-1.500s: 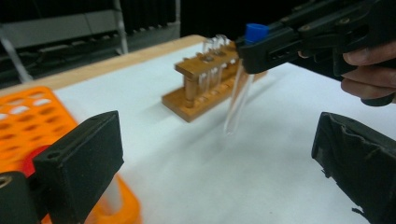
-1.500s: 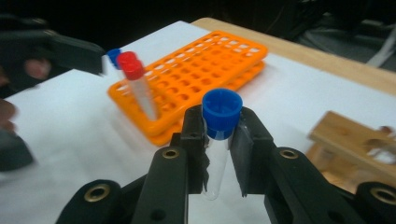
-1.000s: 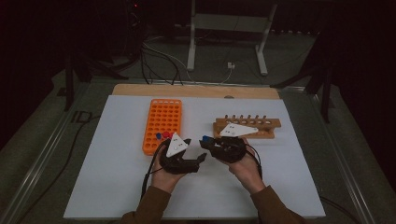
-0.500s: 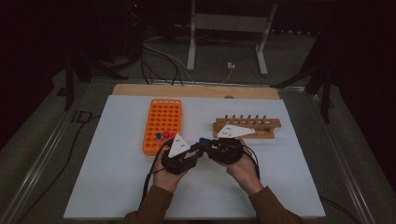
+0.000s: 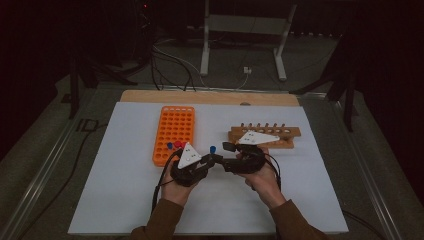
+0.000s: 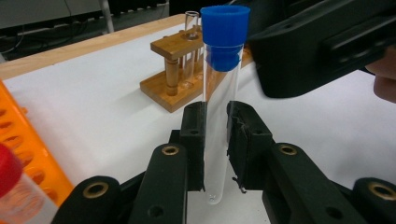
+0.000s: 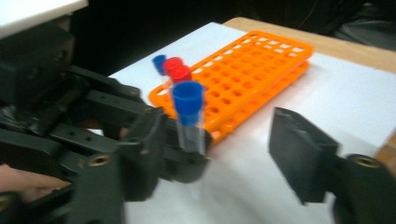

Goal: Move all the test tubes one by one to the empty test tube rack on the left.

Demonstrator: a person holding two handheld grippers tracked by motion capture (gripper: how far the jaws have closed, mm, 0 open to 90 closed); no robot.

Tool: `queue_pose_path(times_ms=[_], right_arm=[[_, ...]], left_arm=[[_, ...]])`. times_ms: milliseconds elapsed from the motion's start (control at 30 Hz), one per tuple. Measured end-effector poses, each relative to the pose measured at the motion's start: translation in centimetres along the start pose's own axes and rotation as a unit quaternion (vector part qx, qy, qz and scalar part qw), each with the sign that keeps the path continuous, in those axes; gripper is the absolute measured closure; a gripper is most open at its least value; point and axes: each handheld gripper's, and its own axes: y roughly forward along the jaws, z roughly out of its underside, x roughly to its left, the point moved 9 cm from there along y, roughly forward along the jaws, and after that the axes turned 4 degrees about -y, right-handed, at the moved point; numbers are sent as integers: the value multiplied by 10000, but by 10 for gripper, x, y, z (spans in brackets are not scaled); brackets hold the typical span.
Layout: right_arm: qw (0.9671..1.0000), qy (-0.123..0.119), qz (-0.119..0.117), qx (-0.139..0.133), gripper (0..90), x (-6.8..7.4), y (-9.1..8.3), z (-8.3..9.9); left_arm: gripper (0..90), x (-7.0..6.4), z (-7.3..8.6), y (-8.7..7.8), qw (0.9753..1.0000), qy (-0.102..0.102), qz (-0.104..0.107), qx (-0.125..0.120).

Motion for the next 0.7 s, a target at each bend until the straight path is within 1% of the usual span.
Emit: queue_pose_path(times_ms=[133,200,333,467,533,567,633,667,700], right_arm=[[9999,-28,142,-75,227,-6,-6,1],[9996,-73,280,-70,172,-10,-8,3],[9987,-97,489,-109,126,-18,-14,8],[9964,-163,833,-72,24,-28,-19,14],[9949,-216,979,-77,13,-31,-23,16],[9946,-222,1014,-91,9,-32,-25,17],[9939,-172,1084,-115,0,-35,-30,20],[9933,-170,1138,-119,0,-37,-32,21],[9922,-161,1231,-132,0,-39,-35,22]], left_arm=[[771,3,-1,-5,10000,-2,-34,-56],[770,4,-1,-8,10000,5,-60,-61],[770,9,-1,-15,9999,-9,-106,-97],[769,14,-1,-23,9998,-16,-150,-119],[769,17,-1,-27,9997,-29,-178,-143],[769,19,-1,-31,9997,-45,-191,-172],[768,23,-1,-35,9995,-77,-215,-209],[768,25,-1,-38,9994,-117,-217,-239],[768,26,-1,-40,9992,-199,-192,-286]])
